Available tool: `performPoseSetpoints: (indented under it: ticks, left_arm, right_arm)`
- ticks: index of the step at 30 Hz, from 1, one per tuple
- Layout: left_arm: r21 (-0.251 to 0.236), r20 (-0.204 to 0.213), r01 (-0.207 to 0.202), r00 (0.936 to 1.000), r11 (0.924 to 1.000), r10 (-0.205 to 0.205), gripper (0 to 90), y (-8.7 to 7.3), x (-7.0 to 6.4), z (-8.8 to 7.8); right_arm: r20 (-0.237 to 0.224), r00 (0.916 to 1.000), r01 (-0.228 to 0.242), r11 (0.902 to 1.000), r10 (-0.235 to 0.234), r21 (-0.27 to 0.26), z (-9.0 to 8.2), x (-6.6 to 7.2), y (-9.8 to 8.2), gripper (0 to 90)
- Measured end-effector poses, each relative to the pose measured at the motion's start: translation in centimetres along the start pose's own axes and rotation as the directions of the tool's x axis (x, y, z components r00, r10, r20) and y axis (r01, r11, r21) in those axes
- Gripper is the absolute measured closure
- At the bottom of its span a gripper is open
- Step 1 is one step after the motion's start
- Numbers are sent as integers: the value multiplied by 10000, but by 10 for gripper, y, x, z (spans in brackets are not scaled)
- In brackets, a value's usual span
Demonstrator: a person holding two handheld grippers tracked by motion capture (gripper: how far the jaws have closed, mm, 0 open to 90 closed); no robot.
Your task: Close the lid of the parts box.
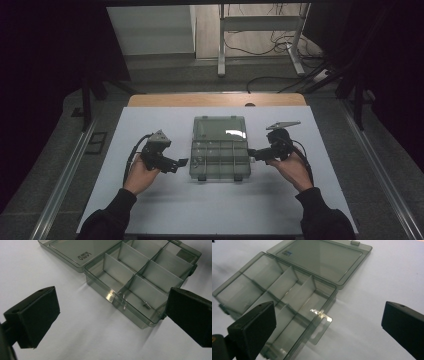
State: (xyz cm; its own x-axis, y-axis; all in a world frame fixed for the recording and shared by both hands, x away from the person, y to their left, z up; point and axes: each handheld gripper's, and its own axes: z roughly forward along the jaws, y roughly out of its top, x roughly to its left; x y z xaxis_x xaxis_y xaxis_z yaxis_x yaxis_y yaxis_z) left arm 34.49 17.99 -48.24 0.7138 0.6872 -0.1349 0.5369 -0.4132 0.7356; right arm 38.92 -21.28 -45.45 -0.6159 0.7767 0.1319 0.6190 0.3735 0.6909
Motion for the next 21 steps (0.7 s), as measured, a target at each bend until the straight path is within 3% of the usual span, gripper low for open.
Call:
performPoseSetpoints:
  ticks: [8,13,16,21]
  left_arm:
    - [40,53,-75,10000,10000,75,3,6,3,9]
    - [68,79,-127,9999,9999,127,3,10,5,15]
    - [54,115,-108,9999,9999,107,3,13,7,17]
    - [-20,159,-80,9998,10000,81,3,16,10,21]
  right_arm:
    - [160,9998,-135,9996,131,265,13,-8,11,6]
    - [352,9993,-118,9997,110,229,18,-10,19,72]
    - [543,9984,146,9996,-159,234,22,-10,24,122]
    - [739,9971,151,9987,-187,488,31,-13,32,161]
